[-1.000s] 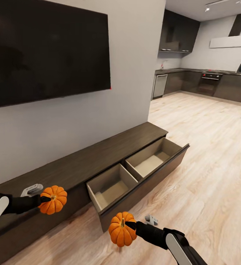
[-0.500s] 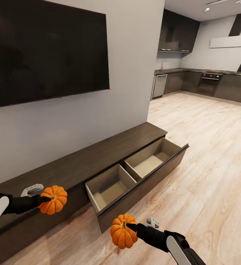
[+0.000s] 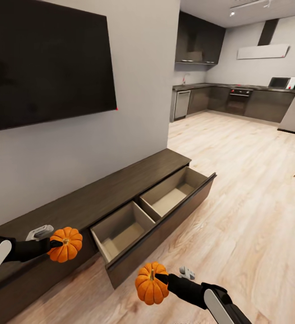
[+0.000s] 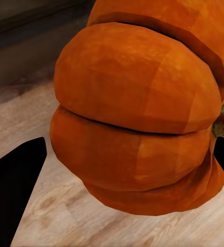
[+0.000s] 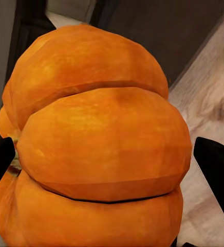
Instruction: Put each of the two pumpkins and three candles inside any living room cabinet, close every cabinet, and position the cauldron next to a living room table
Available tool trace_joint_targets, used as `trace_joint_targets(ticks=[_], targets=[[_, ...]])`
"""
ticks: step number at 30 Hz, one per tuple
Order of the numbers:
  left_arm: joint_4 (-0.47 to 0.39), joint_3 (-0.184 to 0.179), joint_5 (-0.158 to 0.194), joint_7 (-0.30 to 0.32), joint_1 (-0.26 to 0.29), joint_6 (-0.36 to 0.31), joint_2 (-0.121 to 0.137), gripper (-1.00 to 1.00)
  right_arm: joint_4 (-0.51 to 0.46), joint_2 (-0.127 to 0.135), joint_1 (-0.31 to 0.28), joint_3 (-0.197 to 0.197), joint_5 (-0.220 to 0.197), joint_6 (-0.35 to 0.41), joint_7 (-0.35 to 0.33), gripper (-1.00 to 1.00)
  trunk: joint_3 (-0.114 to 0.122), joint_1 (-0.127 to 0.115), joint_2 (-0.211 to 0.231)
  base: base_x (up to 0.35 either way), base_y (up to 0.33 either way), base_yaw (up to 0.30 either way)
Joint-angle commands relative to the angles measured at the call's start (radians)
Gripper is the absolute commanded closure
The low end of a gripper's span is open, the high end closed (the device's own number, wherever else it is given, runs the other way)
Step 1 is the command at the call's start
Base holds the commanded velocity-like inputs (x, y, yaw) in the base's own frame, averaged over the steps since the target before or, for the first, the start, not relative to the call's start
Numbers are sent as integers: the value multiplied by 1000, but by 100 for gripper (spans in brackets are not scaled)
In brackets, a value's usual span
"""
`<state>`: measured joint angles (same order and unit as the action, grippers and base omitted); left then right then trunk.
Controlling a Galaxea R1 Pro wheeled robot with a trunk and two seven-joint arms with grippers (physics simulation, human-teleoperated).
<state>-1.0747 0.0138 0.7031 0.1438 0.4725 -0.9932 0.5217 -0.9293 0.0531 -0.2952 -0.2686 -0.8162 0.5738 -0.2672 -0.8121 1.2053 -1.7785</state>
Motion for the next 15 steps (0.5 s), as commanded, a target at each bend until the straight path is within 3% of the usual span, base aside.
trace_joint_targets(ticks=[1, 5, 10, 15], targets=[[-1, 2, -5, 10, 0, -4, 0, 100, 0, 1, -1, -2, -5, 2, 0, 100, -1, 0, 0, 0, 0, -278], [-1, 2, -5, 10, 0, -4, 1, 100, 2, 1, -1, -1, -5, -10, 2, 100, -1, 0, 0, 34, -1, -203], [1, 2, -5, 9, 0, -3, 1, 100, 3, 1, -1, -1, -6, -15, -1, 100, -1, 0, 0, 186, -76, -35], [-1, 3, -5, 9, 0, -2, 1, 100, 3, 1, -1, -1, -6, -15, -1, 100, -1, 0, 0, 36, -23, -73]])
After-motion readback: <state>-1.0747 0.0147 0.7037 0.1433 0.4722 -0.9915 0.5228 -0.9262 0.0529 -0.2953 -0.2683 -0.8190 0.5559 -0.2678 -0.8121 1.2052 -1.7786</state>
